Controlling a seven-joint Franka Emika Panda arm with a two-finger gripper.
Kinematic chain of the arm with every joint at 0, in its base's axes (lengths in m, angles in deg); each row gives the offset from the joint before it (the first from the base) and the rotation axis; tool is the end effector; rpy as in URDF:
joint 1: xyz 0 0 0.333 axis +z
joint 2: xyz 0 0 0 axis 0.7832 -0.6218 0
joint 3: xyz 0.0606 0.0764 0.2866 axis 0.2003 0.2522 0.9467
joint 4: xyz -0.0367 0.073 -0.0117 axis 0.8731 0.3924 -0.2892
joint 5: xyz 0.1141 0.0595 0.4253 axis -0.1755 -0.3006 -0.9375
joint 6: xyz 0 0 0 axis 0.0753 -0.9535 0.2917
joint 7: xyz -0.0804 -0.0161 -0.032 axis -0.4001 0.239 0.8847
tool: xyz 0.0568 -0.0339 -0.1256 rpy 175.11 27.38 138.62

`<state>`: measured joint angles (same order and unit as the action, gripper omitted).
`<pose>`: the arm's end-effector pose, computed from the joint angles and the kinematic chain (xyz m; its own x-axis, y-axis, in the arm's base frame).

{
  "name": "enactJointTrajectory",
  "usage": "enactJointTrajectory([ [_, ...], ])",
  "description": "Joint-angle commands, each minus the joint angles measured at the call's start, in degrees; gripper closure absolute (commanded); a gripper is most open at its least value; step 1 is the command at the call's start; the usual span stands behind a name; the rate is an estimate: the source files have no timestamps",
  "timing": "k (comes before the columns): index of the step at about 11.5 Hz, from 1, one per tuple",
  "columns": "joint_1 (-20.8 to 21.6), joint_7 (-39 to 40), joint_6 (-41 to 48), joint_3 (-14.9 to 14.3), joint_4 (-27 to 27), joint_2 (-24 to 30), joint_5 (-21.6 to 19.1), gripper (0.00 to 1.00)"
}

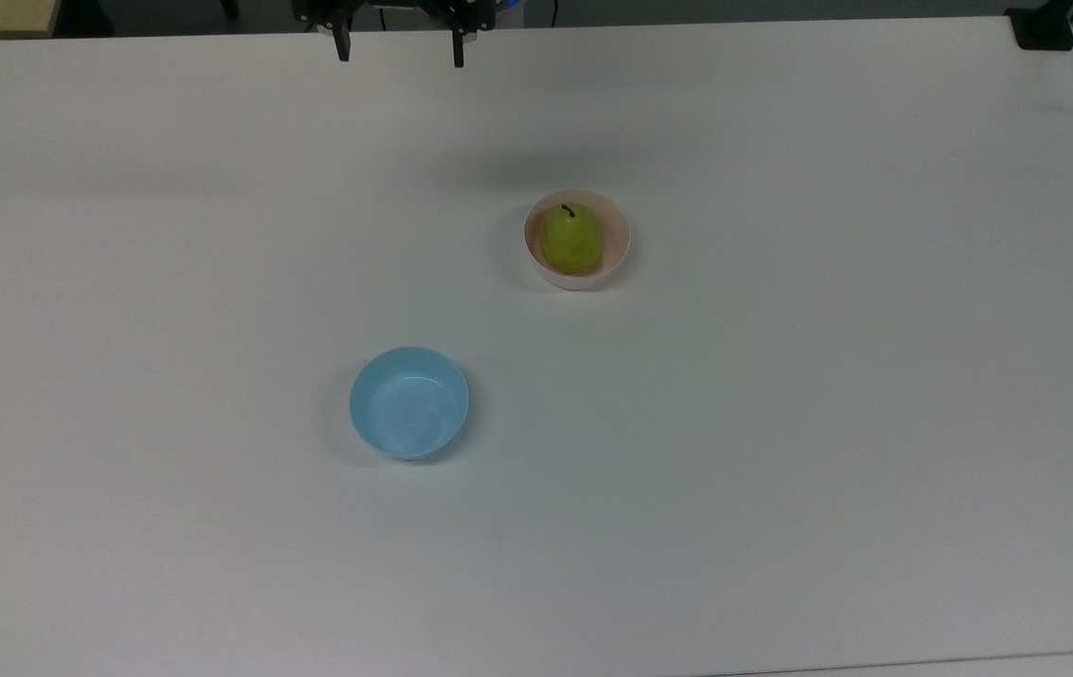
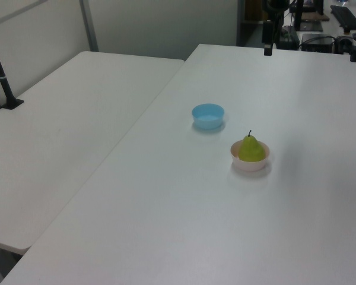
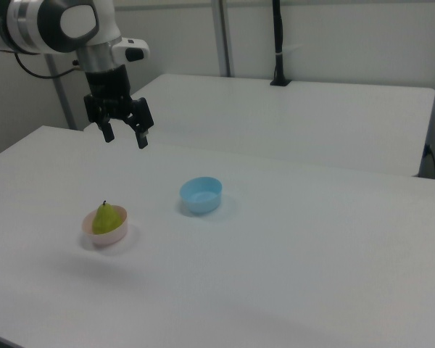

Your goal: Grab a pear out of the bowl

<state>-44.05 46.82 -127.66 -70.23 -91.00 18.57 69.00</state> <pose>0.6121 0.0077 0.5417 1.0000 0.0010 -0.0081 0.0014 -0.9993 0.0378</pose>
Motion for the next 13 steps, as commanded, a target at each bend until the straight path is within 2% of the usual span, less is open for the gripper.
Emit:
enactJointTrajectory([
  [1,0.2,-0.2,1.6,-0.4,0.3,0.5,-0.8,0.00],
  [9,1.0,-0.6,1.4,0.3,0.0,0.6,-0.7,0.00],
  [13,6.5,-2.8,1.5,0.7,-0.6,0.4,-0.9,0.00],
])
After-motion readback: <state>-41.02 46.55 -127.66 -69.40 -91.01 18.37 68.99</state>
